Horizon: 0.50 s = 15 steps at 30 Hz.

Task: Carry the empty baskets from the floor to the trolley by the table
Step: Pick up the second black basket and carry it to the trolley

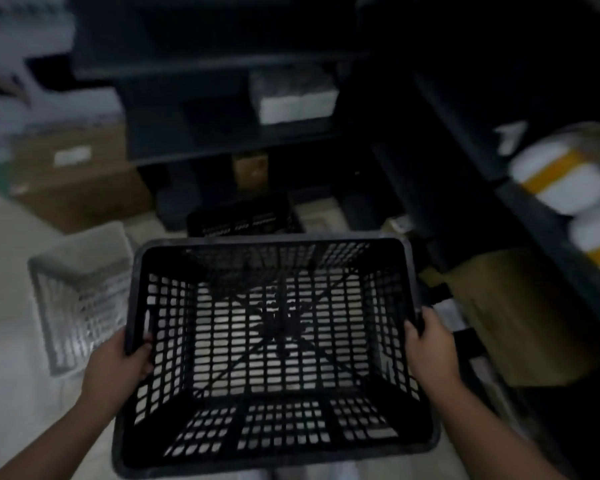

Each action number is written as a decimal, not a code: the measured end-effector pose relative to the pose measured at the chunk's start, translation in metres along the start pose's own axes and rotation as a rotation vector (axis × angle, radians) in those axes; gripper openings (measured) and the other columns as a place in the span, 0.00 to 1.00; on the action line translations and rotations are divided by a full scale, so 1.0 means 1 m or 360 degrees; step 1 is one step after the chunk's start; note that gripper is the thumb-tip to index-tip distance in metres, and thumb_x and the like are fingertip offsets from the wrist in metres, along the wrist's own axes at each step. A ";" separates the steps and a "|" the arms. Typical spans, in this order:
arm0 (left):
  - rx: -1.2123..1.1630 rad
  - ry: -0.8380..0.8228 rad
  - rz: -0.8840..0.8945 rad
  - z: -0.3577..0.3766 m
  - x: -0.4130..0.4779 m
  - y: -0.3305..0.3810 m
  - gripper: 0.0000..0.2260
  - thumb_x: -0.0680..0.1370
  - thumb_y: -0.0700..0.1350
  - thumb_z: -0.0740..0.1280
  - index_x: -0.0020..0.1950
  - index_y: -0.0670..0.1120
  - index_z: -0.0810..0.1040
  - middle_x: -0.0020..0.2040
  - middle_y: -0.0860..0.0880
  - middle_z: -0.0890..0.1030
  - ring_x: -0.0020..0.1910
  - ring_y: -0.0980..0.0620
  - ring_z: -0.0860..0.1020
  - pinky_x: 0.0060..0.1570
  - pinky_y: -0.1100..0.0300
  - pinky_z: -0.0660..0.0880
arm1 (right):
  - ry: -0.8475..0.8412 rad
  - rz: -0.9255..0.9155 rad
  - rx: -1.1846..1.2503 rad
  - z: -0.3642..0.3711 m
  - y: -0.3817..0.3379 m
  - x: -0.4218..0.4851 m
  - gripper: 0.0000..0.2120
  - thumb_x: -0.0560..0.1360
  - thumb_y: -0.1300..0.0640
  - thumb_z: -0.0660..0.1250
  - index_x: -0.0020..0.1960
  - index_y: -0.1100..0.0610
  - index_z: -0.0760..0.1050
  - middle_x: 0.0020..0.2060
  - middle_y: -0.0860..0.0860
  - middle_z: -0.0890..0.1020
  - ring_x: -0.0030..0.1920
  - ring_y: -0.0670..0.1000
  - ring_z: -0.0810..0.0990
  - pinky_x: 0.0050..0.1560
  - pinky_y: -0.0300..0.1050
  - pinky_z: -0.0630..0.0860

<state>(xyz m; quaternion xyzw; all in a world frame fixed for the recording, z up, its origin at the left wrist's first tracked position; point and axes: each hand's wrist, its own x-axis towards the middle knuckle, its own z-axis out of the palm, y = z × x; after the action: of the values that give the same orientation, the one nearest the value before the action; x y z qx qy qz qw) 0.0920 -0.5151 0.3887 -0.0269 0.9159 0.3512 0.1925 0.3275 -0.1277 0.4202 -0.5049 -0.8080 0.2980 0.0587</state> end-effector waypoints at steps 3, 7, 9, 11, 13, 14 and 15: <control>0.0059 -0.0150 0.0200 -0.001 -0.031 0.075 0.04 0.77 0.36 0.68 0.47 0.44 0.79 0.25 0.46 0.81 0.28 0.47 0.80 0.32 0.55 0.70 | 0.0203 0.0184 0.0087 -0.078 0.037 -0.046 0.12 0.79 0.57 0.61 0.61 0.60 0.74 0.53 0.57 0.80 0.53 0.58 0.78 0.46 0.46 0.73; 0.0034 -0.0398 0.0424 0.024 -0.090 0.164 0.04 0.76 0.32 0.67 0.46 0.40 0.79 0.28 0.41 0.80 0.23 0.47 0.76 0.20 0.66 0.70 | 0.0491 0.0418 0.0236 -0.168 0.092 -0.117 0.11 0.79 0.58 0.62 0.60 0.58 0.74 0.50 0.53 0.80 0.50 0.56 0.78 0.42 0.45 0.70; 0.0043 -0.0519 0.0509 0.042 -0.122 0.199 0.06 0.77 0.30 0.65 0.48 0.38 0.79 0.34 0.38 0.80 0.26 0.44 0.75 0.18 0.69 0.69 | 0.0665 0.0490 0.0315 -0.201 0.123 -0.163 0.08 0.78 0.59 0.62 0.56 0.56 0.75 0.44 0.50 0.79 0.46 0.54 0.77 0.39 0.44 0.68; 0.0118 -0.0616 0.0618 0.063 -0.158 0.225 0.06 0.77 0.30 0.66 0.47 0.39 0.80 0.36 0.38 0.80 0.29 0.44 0.76 0.20 0.66 0.72 | 0.0798 0.0566 0.0395 -0.227 0.159 -0.210 0.06 0.78 0.60 0.62 0.54 0.55 0.75 0.42 0.49 0.78 0.45 0.53 0.77 0.38 0.44 0.68; 0.0219 -0.0712 0.0739 0.083 -0.201 0.243 0.07 0.76 0.32 0.66 0.46 0.42 0.80 0.36 0.39 0.81 0.29 0.44 0.78 0.29 0.60 0.76 | 0.0895 0.0672 0.0406 -0.248 0.195 -0.261 0.05 0.78 0.60 0.62 0.53 0.55 0.74 0.43 0.51 0.79 0.45 0.53 0.77 0.40 0.44 0.69; 0.0265 -0.0751 0.0792 0.093 -0.223 0.249 0.07 0.76 0.32 0.67 0.46 0.43 0.80 0.36 0.39 0.82 0.30 0.43 0.79 0.34 0.55 0.77 | 0.0940 0.0720 0.0412 -0.256 0.213 -0.288 0.05 0.78 0.60 0.62 0.53 0.56 0.75 0.44 0.51 0.79 0.45 0.53 0.77 0.41 0.44 0.70; 0.0309 -0.0789 0.0846 0.102 -0.247 0.255 0.07 0.76 0.32 0.67 0.45 0.44 0.81 0.35 0.39 0.82 0.30 0.42 0.79 0.36 0.52 0.77 | 0.0990 0.0768 0.0423 -0.263 0.230 -0.317 0.05 0.78 0.60 0.62 0.53 0.56 0.74 0.43 0.51 0.79 0.44 0.52 0.77 0.40 0.45 0.71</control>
<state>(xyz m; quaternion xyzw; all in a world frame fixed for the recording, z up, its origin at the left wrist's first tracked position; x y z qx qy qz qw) 0.3075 -0.2783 0.5727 0.3160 0.8455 0.2964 0.3123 0.7643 -0.2144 0.5757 -0.7338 -0.5646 0.2383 0.2931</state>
